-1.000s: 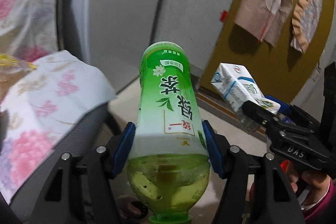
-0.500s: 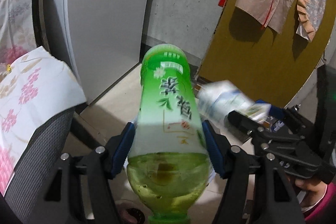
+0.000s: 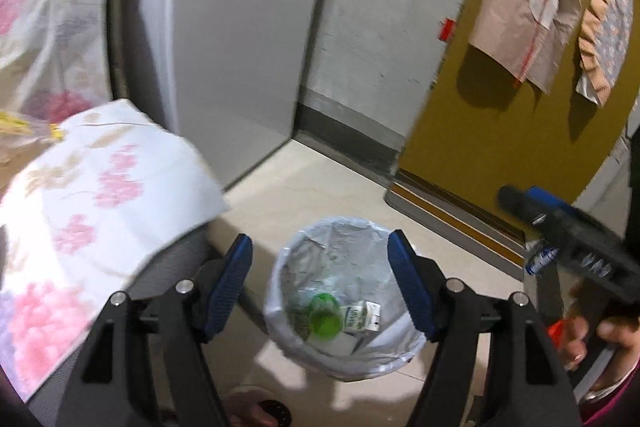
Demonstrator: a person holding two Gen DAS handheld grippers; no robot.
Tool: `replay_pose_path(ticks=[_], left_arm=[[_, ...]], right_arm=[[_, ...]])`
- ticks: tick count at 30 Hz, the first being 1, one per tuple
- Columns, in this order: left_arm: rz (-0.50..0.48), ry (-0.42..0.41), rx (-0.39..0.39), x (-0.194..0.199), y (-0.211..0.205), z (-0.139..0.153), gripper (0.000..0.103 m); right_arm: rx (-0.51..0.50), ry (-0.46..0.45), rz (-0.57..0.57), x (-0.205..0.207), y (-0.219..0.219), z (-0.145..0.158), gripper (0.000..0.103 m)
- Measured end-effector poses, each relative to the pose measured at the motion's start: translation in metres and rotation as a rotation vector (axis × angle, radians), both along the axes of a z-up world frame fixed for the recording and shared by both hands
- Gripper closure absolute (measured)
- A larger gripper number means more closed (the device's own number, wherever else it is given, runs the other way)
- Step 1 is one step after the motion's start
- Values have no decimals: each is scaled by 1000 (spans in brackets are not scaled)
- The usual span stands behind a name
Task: Collect trash
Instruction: 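Carry bottle and carton to the bin and open both tools, then return to the chair and grasp the white paper bag with the left tool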
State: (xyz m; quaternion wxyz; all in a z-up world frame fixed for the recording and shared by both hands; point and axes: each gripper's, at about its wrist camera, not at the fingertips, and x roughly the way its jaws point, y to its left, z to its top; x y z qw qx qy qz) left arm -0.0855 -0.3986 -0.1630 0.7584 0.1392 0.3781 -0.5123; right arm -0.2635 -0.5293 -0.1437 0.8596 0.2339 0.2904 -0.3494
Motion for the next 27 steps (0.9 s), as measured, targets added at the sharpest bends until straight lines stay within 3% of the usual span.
replay_pose_path(ticks=[5,11,21,27], left_arm=[[97,-52,1,19,42,21,35],[214,-107,44,35,99,40,35],[480,-99,71,76,222,62,22],[708,-78,83,116,301,69,20]], right_arm=[[-85,-30,28,13,22,35,17],[-74,-62,121,44,51,54,17],[-97,-92,452,140,146,83,17],[-109,-121,582,186,190,94,17]])
